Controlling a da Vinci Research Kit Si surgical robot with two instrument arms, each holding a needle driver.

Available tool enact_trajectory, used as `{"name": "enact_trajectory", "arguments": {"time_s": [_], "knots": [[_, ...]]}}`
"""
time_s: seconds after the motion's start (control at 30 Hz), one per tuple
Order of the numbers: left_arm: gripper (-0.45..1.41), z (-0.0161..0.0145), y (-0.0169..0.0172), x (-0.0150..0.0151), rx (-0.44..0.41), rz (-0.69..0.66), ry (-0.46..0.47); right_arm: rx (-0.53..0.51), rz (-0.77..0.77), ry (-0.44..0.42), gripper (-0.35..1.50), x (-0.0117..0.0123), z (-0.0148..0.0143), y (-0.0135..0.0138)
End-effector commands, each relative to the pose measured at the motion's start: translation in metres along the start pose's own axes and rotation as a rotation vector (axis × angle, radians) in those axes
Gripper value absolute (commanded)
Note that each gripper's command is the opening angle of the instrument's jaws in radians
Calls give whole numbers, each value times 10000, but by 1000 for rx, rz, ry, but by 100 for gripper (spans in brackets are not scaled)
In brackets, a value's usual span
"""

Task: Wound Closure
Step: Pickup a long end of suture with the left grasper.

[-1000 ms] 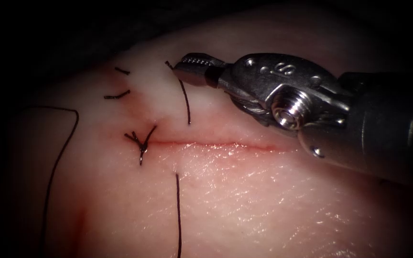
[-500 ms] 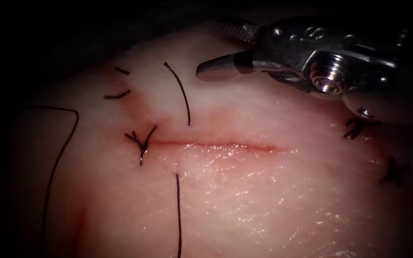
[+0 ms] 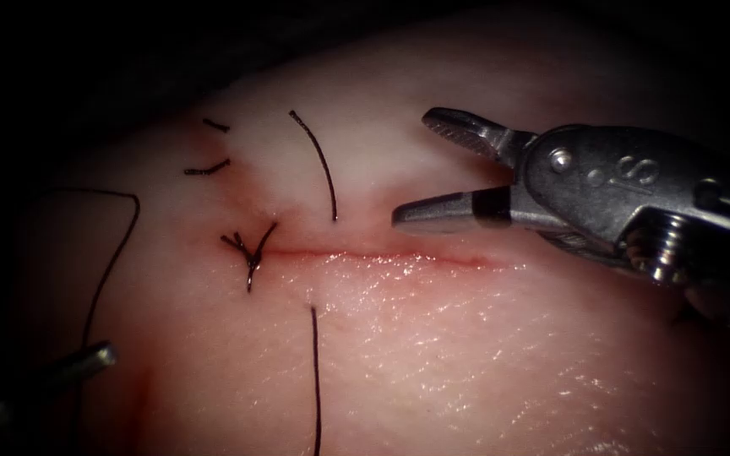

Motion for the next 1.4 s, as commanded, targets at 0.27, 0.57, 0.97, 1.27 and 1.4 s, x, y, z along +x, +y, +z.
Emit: {"name": "enact_trajectory", "arguments": {"time_s": [0.27, 0.57, 0.97, 1.27, 1.4], "knots": [[56, 46, -17, -35, -82, 93, -18, 57, -31, 11, 61, -10, -7, -6], [44, 74, -7, -66, -146, 223, -60, 66, 9, 29, 106, -31, 4, -33], [41, 109, 40, -75, -263, 342, -135, 81, 1, 68, 121, -44, 2, -43], [36, 98, 70, -30, -275, 401, -117, 74, -7, 75, 118, -52, 6, -45], [42, 91, 75, -11, -281, 417, -111, 71, -13, 77, 120, -57, 9, -46]]}}
